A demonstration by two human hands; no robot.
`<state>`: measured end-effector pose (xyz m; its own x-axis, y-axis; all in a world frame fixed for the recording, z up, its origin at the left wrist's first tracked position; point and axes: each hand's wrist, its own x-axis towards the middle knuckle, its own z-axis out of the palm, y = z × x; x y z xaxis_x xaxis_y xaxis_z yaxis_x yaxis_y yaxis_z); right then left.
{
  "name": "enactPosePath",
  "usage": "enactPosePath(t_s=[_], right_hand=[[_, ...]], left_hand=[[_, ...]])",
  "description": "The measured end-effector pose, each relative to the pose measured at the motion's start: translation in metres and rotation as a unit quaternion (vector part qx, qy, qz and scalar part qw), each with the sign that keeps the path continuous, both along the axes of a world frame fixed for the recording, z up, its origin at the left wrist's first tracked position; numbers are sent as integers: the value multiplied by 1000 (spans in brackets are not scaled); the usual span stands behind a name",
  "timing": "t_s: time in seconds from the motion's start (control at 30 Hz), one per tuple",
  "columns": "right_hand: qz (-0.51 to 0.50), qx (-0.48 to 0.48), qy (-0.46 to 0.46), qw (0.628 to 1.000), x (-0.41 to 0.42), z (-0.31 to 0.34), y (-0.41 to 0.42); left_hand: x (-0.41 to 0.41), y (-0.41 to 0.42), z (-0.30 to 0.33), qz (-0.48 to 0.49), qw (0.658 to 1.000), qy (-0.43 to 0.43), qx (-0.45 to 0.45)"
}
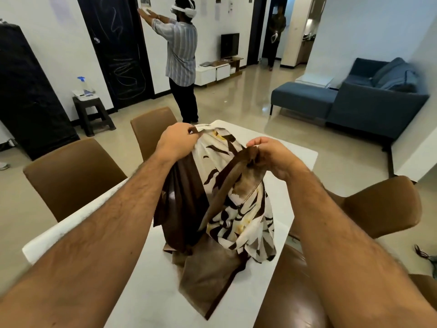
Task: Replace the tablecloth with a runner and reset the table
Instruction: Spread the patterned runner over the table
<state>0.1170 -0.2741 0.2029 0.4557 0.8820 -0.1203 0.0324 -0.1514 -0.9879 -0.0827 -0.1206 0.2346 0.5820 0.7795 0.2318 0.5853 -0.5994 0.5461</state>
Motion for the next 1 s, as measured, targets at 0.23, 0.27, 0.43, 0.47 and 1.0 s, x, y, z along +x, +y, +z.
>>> enactPosePath(t_s=[0.23,0.27,0.43,0.47,1.0], right_hand=[[54,-40,-192,979,-39,10,14],[42,-52,-252,965,-47,2,20],[-140,-190,-402,884,-32,-29,18],[-154,-225,-393,878,-23,-34,15],[-10,-175,-478,861,7,-8,-5]], left_hand=[[30,-27,16,-47,999,-22,11],[33,-29,19,-52,998,-27,13],[13,-11,30,-22,989,-132,-57],[4,-4,32,-22,984,-161,-77],[-57,41,-14,80,984,147,67]])
